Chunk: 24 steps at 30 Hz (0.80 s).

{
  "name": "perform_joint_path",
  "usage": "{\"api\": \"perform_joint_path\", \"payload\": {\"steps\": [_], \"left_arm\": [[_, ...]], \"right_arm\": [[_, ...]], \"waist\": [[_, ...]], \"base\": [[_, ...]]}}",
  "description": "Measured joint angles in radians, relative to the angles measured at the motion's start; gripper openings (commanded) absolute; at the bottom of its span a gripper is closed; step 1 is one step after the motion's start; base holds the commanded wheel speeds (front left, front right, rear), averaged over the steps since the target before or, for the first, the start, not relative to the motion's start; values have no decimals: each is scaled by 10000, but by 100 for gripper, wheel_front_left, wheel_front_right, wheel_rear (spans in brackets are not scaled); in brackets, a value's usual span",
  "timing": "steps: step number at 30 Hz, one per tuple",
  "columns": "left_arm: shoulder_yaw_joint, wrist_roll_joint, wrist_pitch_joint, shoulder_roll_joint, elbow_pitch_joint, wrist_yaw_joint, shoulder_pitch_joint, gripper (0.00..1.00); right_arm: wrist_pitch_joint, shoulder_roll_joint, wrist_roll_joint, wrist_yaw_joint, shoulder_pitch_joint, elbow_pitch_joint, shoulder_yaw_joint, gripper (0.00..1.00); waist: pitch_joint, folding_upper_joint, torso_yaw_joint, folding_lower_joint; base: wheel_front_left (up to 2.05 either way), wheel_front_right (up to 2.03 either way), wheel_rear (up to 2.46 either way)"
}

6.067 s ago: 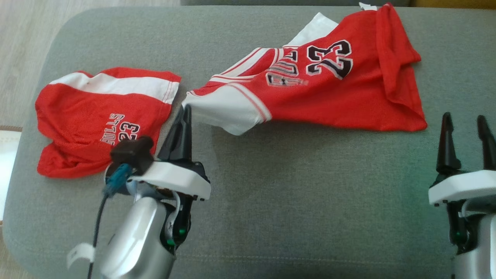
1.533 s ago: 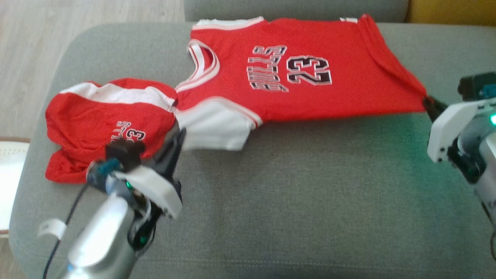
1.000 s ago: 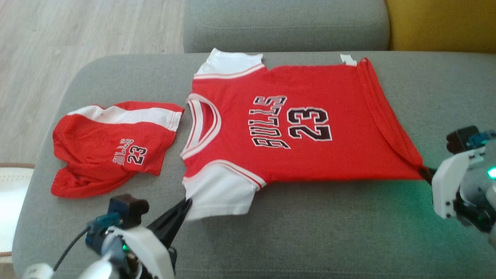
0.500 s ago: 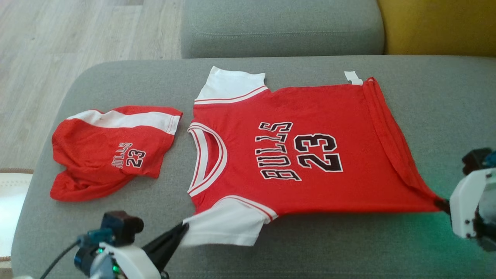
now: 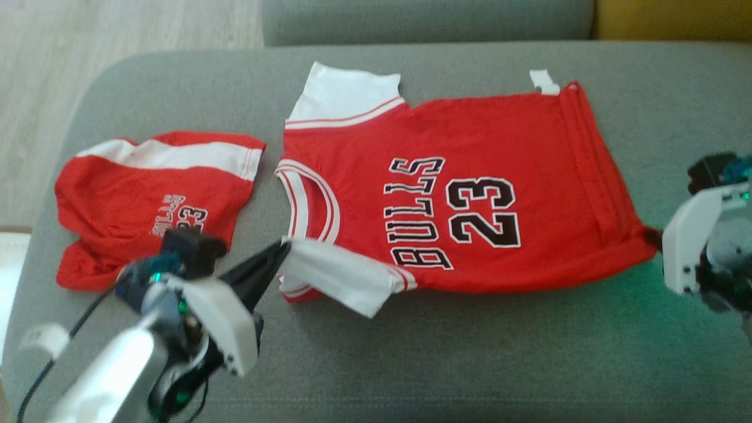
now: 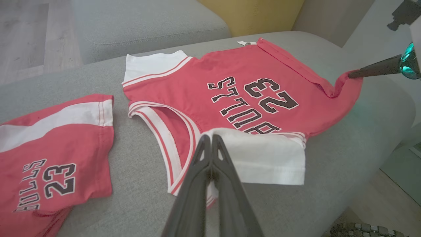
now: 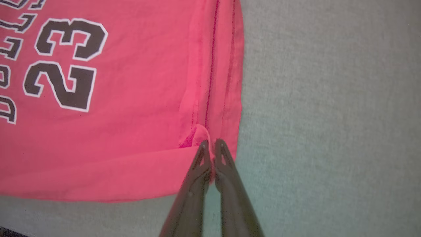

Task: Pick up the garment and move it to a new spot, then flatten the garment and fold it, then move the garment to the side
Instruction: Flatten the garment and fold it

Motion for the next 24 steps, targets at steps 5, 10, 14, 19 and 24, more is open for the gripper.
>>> {"api": "perform_joint_path", "payload": {"steps": [5, 10, 14, 19, 24], "left_arm": [[-276, 140, -102, -337, 1062, -255, -1203, 0], [-556, 337, -418, -533, 1992, -374, -2180, 0], [-646, 337, -807, -846, 2650, -441, -2669, 0], [-802, 393, -1319, -1101, 3452, -449, -3097, 0], [-890, 637, -1847, -1379, 4180, -420, -3428, 100]], "right_arm": [[-54, 347, -863, 0, -752, 445, -290, 0], [-403, 650, -1429, 0, -1464, 955, -671, 0], [-673, 796, -1689, 0, -1879, 1273, -798, 0], [-924, 984, -1829, 0, -2083, 1659, -823, 0], [-1197, 1078, -1848, 0, -2250, 1916, -709, 100]], "waist": [[557, 0, 44, 0], [1137, 0, 95, 0], [1511, 0, 132, 0], [1789, 0, 116, 0], [1878, 0, 52, 0]], "base": [[0, 0, 0], [0, 0, 0], [0, 0, 0], [0, 0, 0], [0, 0, 0]]}}
